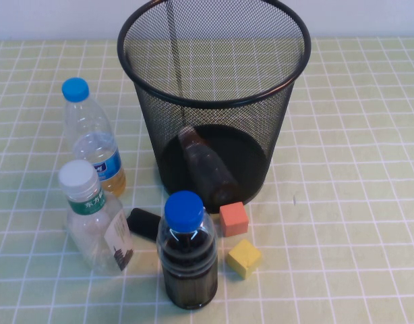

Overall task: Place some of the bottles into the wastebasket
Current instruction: Pick up a bottle from the table with left arm

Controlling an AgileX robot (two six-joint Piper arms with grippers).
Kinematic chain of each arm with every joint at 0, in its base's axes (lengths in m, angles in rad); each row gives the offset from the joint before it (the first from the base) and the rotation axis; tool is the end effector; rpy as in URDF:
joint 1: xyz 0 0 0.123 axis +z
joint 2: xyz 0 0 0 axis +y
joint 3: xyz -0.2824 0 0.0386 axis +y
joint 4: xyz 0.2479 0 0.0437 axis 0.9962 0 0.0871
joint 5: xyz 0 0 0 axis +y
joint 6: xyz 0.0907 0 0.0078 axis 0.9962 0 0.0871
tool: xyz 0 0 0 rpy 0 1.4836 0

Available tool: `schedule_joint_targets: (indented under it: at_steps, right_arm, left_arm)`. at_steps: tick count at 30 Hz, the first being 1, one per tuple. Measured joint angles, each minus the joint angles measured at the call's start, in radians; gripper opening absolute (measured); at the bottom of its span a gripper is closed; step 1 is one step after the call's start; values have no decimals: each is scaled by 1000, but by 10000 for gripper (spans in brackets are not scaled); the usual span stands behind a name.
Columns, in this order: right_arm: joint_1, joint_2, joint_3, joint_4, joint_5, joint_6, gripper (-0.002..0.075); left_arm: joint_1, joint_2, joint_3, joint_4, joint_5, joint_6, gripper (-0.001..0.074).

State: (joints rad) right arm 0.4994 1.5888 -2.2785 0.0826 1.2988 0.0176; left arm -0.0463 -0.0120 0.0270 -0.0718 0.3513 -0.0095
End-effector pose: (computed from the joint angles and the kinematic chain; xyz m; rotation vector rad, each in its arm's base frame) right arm 0.2474 0.1432 0.5508 -0.5294 2.0490 0.4075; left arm 0.0530 -0.0047 0.1731 -0.0111 1.8503 -0.1087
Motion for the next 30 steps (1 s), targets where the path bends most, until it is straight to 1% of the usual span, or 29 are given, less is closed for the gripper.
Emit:
schedule_joint_targets:
  at_steps: [5,8,11,13,15,19,23,28,30]
  right_arm:
    - [0,-132,0,-96,0,-2,0]
    - [0,-205,9,-92,0,-29,0]
    - [0,-280,90,-83,0,-74,0]
    - [0,-340,192,-83,-5,-96,0]
    - [0,-403,302,-119,-26,-96,0]
    - [0,-572,560,-199,-121,-79,0]
    - [0,-748,853,-206,-290,-58,0]
    - [0,-978,1246,-205,-555,-26,0]
    - [0,-1038,1367,-210,-653,-26,0]
  left_arm:
    - [0,0,0,0,0,0,-4]
    - [0,0,0,0,0,0,-4]
    - [0,0,0,0,0,0,-5]
    - [0,0,0,0,0,0,-4]
    - [0,0,0,0,0,0,-5]
    - [0,0,0,0,0,0,-4]
    - [0,0,0,0,0,0,-4]
    - [0,0,0,0,0,0,-4]
    - [0,0,0,0,0,0,-4]
